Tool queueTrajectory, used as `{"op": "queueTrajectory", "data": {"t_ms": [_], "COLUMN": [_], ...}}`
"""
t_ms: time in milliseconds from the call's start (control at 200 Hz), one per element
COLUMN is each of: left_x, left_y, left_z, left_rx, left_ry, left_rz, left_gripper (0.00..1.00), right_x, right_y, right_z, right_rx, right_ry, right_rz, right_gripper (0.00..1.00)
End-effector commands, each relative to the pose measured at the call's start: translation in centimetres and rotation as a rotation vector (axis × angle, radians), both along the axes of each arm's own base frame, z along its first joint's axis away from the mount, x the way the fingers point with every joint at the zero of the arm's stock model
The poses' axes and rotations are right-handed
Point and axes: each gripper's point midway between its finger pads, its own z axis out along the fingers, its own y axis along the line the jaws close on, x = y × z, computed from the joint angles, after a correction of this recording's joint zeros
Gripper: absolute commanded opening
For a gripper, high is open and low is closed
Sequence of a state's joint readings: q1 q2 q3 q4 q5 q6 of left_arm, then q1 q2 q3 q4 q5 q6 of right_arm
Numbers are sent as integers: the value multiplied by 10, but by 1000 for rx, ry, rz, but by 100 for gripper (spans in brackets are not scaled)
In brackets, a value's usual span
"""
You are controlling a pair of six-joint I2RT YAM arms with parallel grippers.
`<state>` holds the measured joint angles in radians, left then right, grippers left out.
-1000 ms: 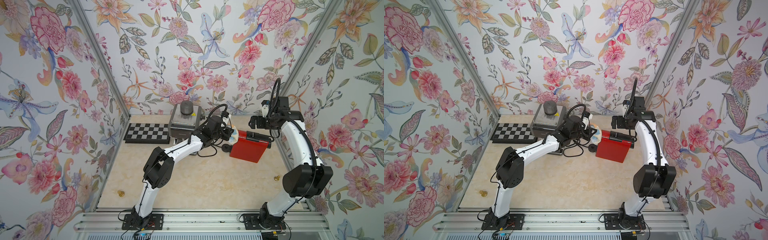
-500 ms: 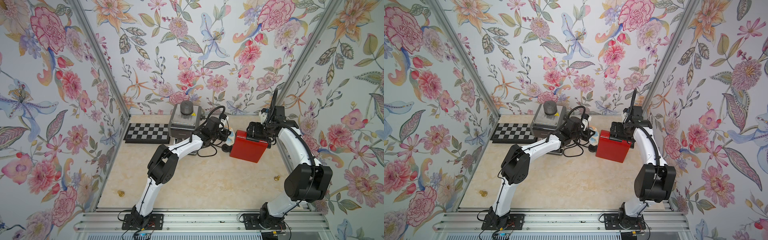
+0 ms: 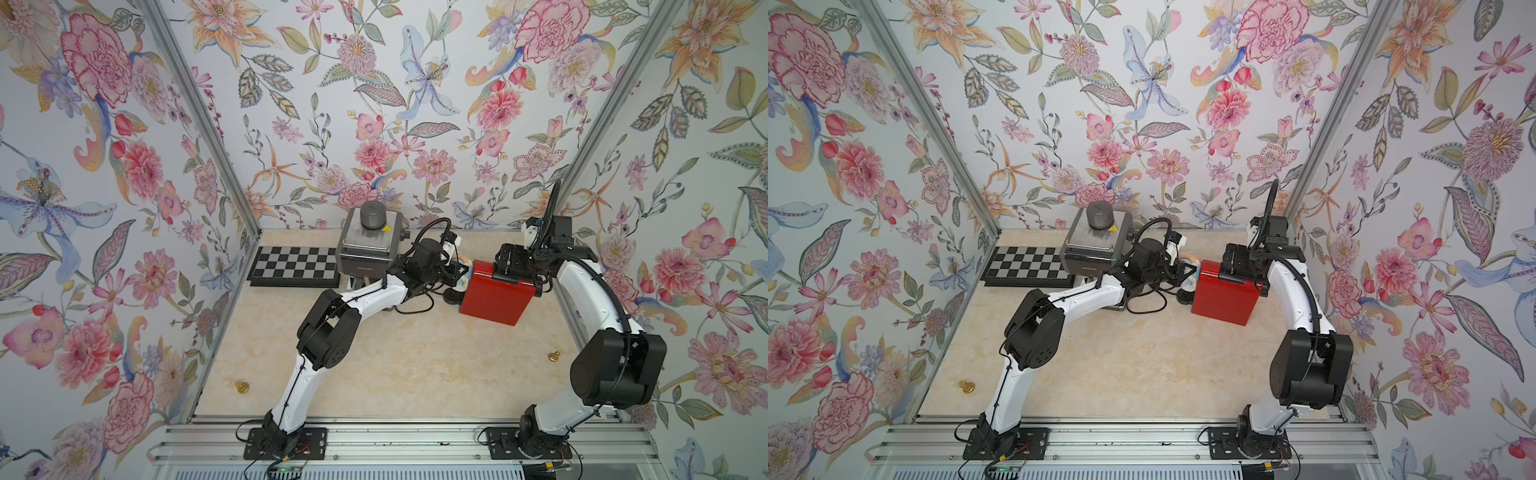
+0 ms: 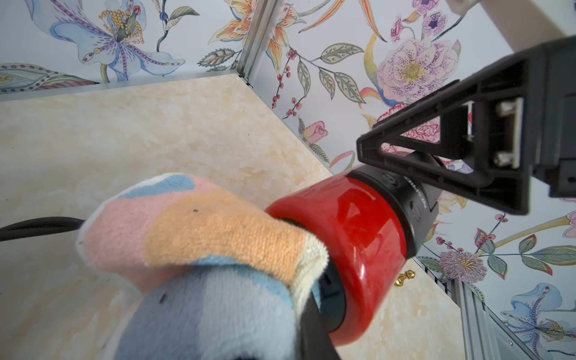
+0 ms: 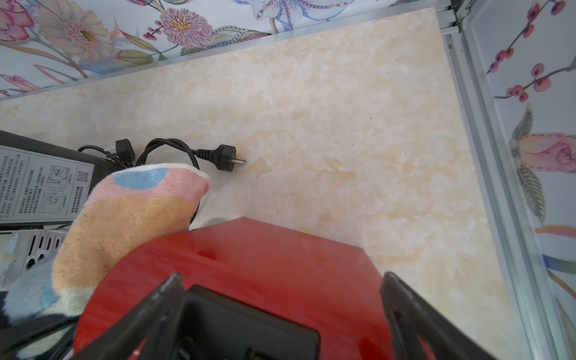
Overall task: Wipe the surface of a coffee machine
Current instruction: Wipe the dirt from the surface of the coffee machine.
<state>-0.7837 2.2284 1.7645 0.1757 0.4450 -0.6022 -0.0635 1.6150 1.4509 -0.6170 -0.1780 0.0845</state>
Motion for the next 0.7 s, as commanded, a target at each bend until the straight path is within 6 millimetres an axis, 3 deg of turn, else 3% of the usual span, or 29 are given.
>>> {"op": "queueTrajectory", "data": {"t_ms": [0, 310, 430, 525, 695], "left_x": [-25, -33, -36, -39, -50], "left_y": [-16, -12, -13, -15, -18], "left_z": [-53, -96, -101, -76, 1], "left_rx": [41, 42, 34, 4, -154], "left_ry": [102, 201, 216, 184, 104], "left_rz": [-66, -56, -70, -92, -159], "left_gripper": [0, 0, 0, 0, 0], "right_x": [-12, -12, -12, -12, -11], "right_y": [3, 6, 7, 7, 8], "right_z": [-10, -10, -10, -9, -6], "right_rx": [36, 45, 49, 50, 52], "right_ry": [47, 45, 42, 42, 34], "right_rz": [-6, 4, 8, 9, 12], "right_gripper": [100, 100, 100, 100, 100]}}
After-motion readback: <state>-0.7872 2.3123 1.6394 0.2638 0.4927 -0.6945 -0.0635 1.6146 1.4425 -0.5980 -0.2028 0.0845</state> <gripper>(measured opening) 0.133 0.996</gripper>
